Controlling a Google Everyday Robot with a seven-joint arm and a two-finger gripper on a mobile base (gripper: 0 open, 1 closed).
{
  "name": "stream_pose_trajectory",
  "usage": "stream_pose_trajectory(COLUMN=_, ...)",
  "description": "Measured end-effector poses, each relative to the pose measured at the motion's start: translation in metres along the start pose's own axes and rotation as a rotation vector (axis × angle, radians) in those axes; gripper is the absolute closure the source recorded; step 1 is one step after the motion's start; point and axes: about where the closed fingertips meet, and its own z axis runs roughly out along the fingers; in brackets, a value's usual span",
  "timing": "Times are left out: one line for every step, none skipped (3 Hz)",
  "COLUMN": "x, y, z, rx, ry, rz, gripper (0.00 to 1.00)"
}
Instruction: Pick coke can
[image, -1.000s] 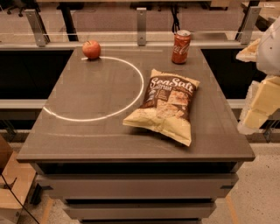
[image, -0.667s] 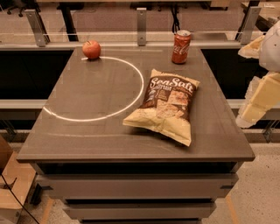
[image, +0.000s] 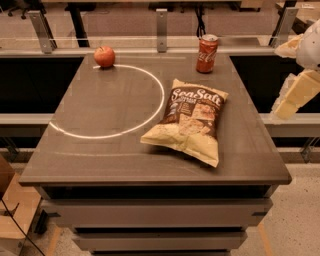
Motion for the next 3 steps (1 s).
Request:
stream_pose_trajectory(x=-0.001, y=-0.012, z=0.010, rx=0.020, ry=-0.033, rz=0.041, gripper=0.00)
stream_pose_trajectory(x=-0.003, y=-0.036, z=0.021, rx=0.075, ry=-0.146, rz=0.080, gripper=0.00)
stream_pose_trajectory(x=-0.009, y=-0.068, z=0.034, rx=0.147, ry=-0.265, rz=0.127, gripper=0.00)
